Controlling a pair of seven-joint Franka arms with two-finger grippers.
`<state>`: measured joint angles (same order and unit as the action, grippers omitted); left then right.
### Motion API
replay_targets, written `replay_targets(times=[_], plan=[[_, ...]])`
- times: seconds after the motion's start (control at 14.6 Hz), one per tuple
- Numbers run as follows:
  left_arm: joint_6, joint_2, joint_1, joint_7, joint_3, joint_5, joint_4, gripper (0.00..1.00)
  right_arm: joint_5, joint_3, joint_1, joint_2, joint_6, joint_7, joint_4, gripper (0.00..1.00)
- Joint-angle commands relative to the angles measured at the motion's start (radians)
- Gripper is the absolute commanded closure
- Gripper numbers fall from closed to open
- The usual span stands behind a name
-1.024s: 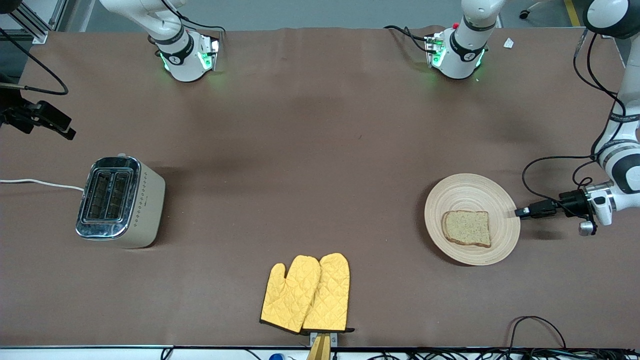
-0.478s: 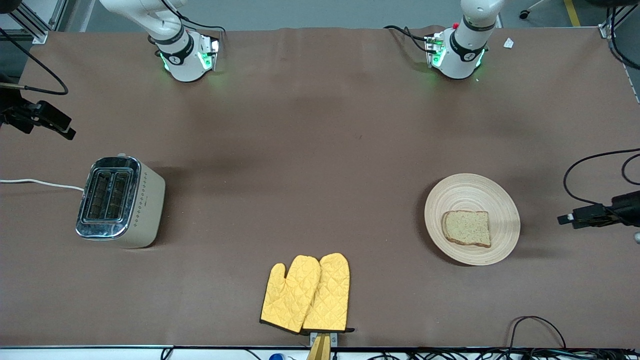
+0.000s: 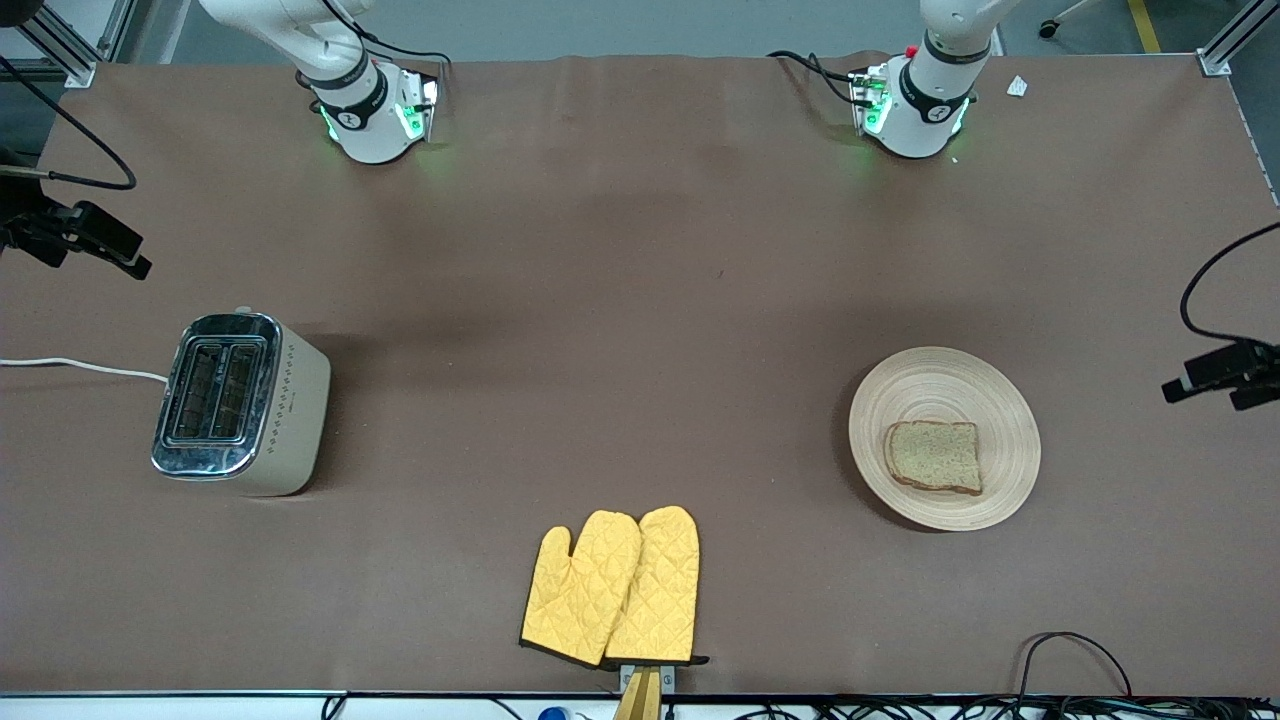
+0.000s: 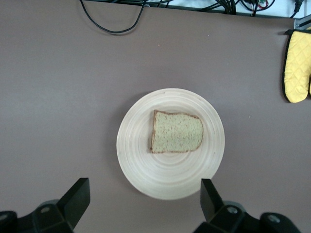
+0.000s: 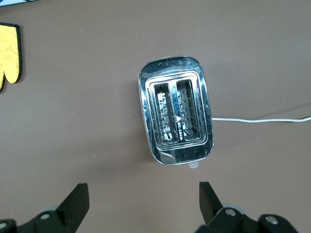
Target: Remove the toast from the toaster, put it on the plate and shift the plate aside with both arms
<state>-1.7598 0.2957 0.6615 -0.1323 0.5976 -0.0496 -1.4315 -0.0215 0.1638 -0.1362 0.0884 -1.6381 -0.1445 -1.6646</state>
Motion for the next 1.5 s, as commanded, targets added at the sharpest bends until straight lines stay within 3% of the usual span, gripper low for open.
replay_targets(times=[0.0,0.2,0.34,0.61,1.02,1.43], plan=[[0.083,-0.114,0.01,0.052,0.044,0.047,-0.038,0.0,0.0,-0.006,0.006,0.019,0.003,0.009,-0.01,0.0],[0.135,-0.199,0.006,0.049,0.074,0.08,-0.041,0.0,0.0,-0.006,0.006,0.019,0.003,0.011,-0.01,0.0],[0.144,-0.228,-0.086,0.046,0.036,0.117,-0.041,0.0,0.0,-0.006,0.006,0.019,0.003,0.011,-0.01,0.0],[0.281,-0.303,-0.412,0.046,-0.273,0.111,-0.046,0.0,0.0,-0.004,0.006,0.019,0.003,0.011,-0.01,0.0],[0.299,-0.426,-0.667,0.081,-0.501,0.083,-0.178,0.0,0.0,-0.006,0.006,0.019,0.003,0.011,-0.01,0.0],[0.309,-0.395,-0.672,0.106,-0.506,0.045,-0.141,0.0,0.0,-0.006,0.006,0.019,0.003,0.011,-0.012,0.0]])
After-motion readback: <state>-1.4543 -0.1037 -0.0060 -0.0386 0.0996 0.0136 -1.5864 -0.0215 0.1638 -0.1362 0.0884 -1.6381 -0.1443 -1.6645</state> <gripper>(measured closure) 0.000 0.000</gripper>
